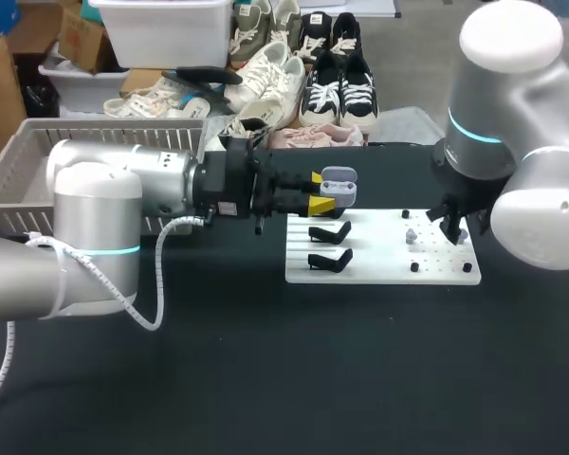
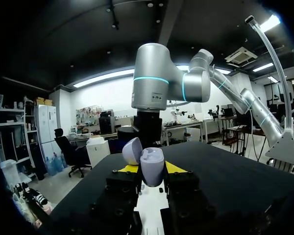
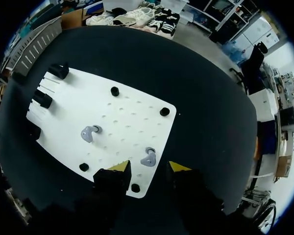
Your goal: Pick up each earbud case from the left stands, insert the matching earbuds, close the lid, and place the case in the box.
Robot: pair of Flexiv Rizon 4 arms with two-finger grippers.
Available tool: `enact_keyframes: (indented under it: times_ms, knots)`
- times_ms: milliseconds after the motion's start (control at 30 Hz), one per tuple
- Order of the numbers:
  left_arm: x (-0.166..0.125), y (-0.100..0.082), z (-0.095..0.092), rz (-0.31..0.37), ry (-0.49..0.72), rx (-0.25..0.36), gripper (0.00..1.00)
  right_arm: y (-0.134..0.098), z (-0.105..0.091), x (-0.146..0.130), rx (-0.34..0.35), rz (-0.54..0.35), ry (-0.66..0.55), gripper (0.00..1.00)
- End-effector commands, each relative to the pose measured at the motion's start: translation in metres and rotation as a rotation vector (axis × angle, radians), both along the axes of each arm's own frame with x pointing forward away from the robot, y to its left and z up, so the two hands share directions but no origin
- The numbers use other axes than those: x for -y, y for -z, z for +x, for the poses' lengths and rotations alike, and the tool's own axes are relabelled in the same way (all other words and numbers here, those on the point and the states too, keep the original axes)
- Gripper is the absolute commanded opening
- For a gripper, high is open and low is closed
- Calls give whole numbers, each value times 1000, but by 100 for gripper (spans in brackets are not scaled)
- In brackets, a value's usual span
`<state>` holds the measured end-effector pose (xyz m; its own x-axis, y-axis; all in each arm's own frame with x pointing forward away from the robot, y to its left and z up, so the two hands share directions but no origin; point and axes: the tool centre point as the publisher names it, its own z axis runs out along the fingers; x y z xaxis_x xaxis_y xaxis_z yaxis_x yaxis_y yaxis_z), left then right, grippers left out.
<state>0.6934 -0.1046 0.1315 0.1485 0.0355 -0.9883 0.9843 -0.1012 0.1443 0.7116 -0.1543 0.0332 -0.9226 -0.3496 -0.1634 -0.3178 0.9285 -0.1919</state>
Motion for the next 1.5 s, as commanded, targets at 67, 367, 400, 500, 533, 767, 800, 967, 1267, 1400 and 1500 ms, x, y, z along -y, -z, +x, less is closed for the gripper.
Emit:
enact_keyframes:
  times_ms: [67,367,400,500,533,767,800,967,1267,1400,1500]
  knots:
    - [0,1,0,-1,-2,1,0,3,-2,0,14,-17,3,44]
    - [0,1,0,-1,-2,1,0,7,-1,0,12,-34,-6,40]
    - [0,1,0,-1,-2,1,0,8,-1,0,12,-35,-6,40]
    - [0,1,0,-1,-2,1,0,9,1,1,12,-39,-5,39]
    - [0,1,0,-1,-2,1,0,9,1,1,12,-39,-5,38]
    - [0,1,0,-1,-2,1,0,9,3,0,16,-47,-11,36]
    - [0,1,0,-1,-2,1,0,10,3,0,15,-48,-11,35]
    - [0,1,0,-1,-2,1,0,11,4,1,11,-54,-11,34]
    - [0,1,0,-1,-2,1,0,13,5,1,11,-61,-11,31]
    - [0,1,0,-1,-2,1,0,14,6,1,10,-63,-12,30]
    - [0,1,0,-1,-2,1,0,14,6,1,9,-63,-13,28]
